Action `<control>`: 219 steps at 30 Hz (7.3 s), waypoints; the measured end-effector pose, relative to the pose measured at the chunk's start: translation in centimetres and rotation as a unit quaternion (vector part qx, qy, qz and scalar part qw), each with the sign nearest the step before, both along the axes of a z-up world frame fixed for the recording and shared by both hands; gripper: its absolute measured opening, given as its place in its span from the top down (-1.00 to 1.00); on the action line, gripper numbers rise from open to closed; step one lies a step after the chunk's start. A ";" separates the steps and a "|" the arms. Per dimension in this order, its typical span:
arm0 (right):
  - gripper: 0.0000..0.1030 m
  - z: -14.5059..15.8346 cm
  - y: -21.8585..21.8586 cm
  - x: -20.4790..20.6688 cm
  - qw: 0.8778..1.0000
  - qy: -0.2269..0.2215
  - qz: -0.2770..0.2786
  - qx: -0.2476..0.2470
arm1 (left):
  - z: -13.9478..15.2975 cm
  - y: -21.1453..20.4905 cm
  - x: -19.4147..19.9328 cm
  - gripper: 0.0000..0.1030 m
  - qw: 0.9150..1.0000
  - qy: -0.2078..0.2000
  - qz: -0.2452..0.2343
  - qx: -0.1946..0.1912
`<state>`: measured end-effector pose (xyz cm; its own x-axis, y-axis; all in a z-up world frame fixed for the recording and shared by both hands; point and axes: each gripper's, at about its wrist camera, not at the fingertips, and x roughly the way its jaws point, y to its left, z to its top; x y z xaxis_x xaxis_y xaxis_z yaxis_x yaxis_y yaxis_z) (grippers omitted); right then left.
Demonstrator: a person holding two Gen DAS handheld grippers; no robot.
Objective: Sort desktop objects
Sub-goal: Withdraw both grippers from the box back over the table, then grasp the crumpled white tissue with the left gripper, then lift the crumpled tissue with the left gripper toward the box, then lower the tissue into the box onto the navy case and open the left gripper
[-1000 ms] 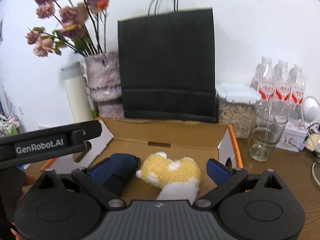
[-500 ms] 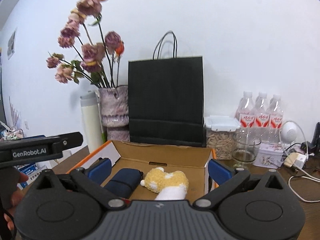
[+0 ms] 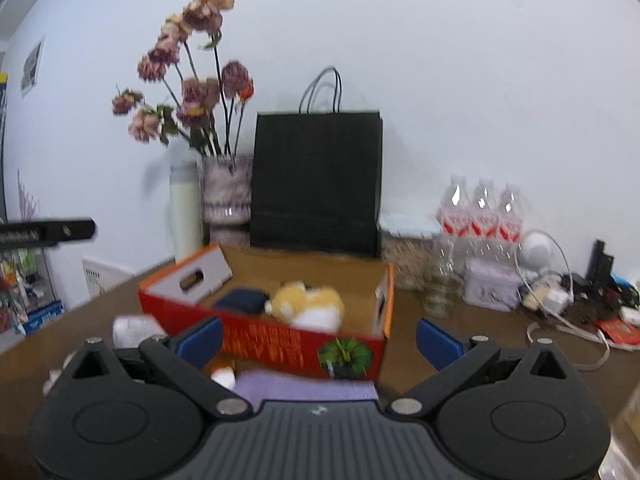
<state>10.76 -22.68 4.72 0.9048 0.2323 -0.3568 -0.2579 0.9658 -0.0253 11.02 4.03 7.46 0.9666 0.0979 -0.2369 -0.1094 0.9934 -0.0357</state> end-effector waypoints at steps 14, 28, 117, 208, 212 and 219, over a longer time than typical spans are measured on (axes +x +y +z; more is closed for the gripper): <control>-1.00 -5.8 -3.7 -2.6 0.995 0.087 -0.043 -0.019 | -4.4 1.6 -2.5 -1.00 0.997 0.073 0.011 0.027; -1.00 -8.2 -3.6 -2.7 0.990 0.129 -0.041 -0.035 | -9.3 2.7 -3.3 -1.00 0.986 0.162 0.016 0.035; 0.95 -5.1 -3.9 4.1 0.998 0.044 -0.042 0.019 | -9.0 3.2 -0.8 0.52 0.986 0.151 -0.046 -0.045; -1.00 -2.1 5.5 23.1 0.998 0.058 0.007 0.036 | -5.8 -4.5 21.2 -1.00 0.994 0.104 -0.028 0.013; -1.00 -1.9 5.5 22.9 0.998 0.055 0.008 0.036 | -5.7 -4.5 20.9 -1.00 0.995 0.100 -0.025 0.011; -1.00 -1.3 5.4 22.0 0.998 0.047 0.005 0.035 | -5.2 -4.6 20.4 -1.00 0.995 0.094 -0.023 0.008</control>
<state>32.79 -17.24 3.38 0.8658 0.2689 -0.4221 -0.2663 0.9616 0.0662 31.40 -0.61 2.26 0.9086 0.0597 -0.4134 -0.0672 0.9977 -0.0036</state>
